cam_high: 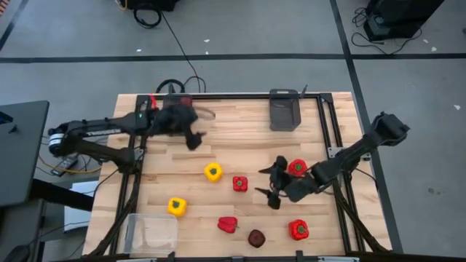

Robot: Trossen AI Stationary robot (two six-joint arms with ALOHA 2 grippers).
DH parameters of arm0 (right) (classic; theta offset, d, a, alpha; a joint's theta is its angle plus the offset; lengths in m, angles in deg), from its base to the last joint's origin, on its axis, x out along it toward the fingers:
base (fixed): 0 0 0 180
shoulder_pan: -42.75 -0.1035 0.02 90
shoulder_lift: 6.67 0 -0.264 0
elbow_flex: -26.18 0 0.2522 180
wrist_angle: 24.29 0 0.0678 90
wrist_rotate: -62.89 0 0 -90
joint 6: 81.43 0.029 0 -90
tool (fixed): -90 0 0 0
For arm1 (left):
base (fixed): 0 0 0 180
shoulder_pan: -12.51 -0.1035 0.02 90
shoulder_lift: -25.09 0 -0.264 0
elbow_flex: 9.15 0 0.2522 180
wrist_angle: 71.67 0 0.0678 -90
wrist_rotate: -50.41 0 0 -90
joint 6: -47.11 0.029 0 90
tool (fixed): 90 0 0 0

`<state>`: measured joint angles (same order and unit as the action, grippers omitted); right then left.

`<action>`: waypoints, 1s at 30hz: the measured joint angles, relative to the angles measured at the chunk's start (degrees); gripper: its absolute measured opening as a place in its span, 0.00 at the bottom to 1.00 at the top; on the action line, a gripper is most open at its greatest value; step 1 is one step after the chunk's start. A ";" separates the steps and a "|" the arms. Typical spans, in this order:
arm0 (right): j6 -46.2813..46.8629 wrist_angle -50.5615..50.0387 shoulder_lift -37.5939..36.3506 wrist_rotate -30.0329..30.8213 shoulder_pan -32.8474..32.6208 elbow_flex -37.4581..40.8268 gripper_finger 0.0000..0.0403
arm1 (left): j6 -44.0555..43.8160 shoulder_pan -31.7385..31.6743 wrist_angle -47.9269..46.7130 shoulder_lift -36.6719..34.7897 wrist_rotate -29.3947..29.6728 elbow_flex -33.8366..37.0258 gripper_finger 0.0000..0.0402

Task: Sort produce into baskets
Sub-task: Put the yellow bell pepper into the transparent bin

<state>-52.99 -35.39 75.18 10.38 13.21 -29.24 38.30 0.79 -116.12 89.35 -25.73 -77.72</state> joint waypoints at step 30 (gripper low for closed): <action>31.39 -53.41 -2.37 -5.77 -0.76 -13.98 0.77 | -9.06 30.20 31.87 2.70 20.52 19.43 0.89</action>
<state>-21.60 -88.80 72.82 4.62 12.46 -43.22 29.24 30.99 -84.25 92.05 -5.21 -58.29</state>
